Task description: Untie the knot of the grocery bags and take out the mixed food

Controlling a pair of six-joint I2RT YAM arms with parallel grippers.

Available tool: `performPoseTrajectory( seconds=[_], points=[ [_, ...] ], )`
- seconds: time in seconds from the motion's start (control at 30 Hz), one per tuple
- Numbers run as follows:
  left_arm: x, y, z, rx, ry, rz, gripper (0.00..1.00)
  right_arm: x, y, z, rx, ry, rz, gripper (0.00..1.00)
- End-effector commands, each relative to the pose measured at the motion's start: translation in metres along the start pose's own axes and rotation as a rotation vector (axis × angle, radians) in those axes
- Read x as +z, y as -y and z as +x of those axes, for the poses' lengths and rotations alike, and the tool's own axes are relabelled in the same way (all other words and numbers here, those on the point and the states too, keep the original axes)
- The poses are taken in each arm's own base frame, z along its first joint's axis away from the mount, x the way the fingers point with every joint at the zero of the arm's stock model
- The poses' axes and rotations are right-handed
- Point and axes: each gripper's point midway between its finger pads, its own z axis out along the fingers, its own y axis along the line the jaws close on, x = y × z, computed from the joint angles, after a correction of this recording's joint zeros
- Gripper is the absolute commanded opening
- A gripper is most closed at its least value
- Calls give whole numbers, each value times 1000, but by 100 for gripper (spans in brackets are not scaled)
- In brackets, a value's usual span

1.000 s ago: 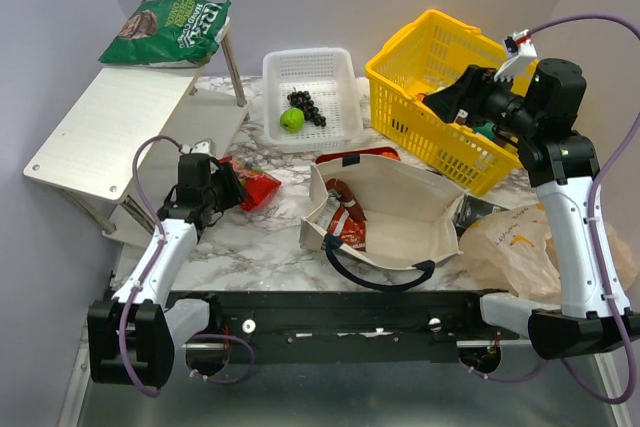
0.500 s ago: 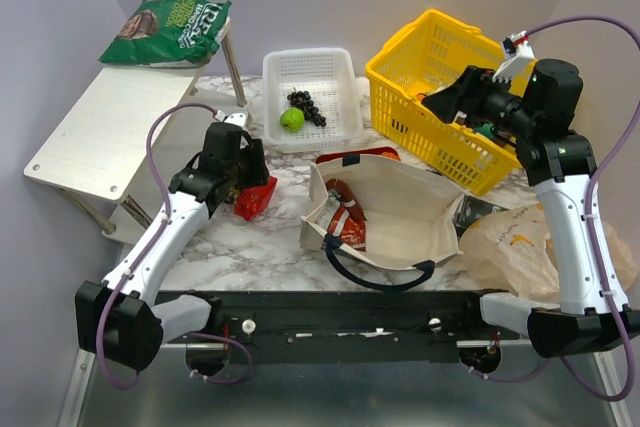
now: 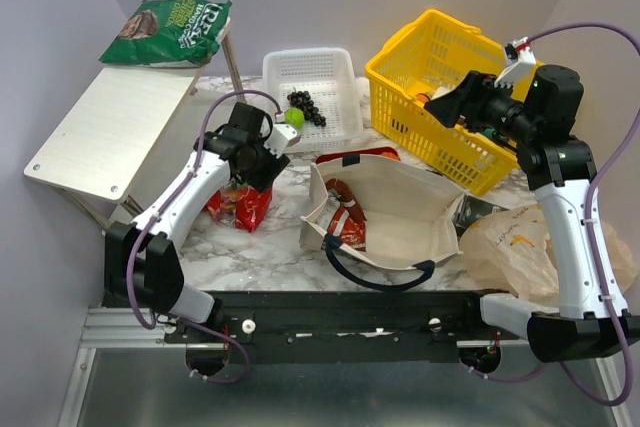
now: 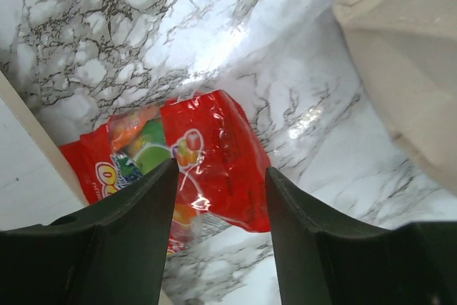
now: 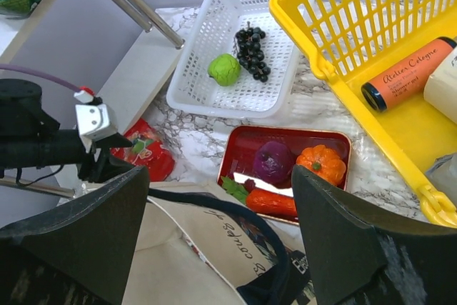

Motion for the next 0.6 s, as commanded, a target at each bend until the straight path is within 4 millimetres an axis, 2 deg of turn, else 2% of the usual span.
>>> performPoseTrajectory(
  seconds=[0.0, 0.1, 0.17, 0.3, 0.4, 0.43, 0.5, 0.57],
  points=[
    [3, 1, 28, 35, -160, 17, 64, -6, -2, -2, -24, 18, -14, 89],
    [15, 14, 38, -77, -211, 44, 65, -8, -2, -2, -26, 22, -13, 89],
    [24, 22, 51, -103, -264, 49, 66, -10, -2, -2, -28, 26, -11, 89],
    [38, 24, 65, -132, -320, -51, 65, -11, 0, 1, -23, 19, -7, 89],
    [44, 12, 73, -110, -354, -160, 63, -10, -1, 0, -22, 18, -9, 89],
    [44, 0, 73, -82, -357, -230, 61, -10, -1, 0, -22, 19, -10, 89],
    [45, -12, 78, -41, -370, -303, 60, -11, -1, -1, -22, 23, -9, 89],
    [47, -20, 78, -5, -361, -343, 56, -11, -1, 1, -22, 20, -11, 89]
  ],
)
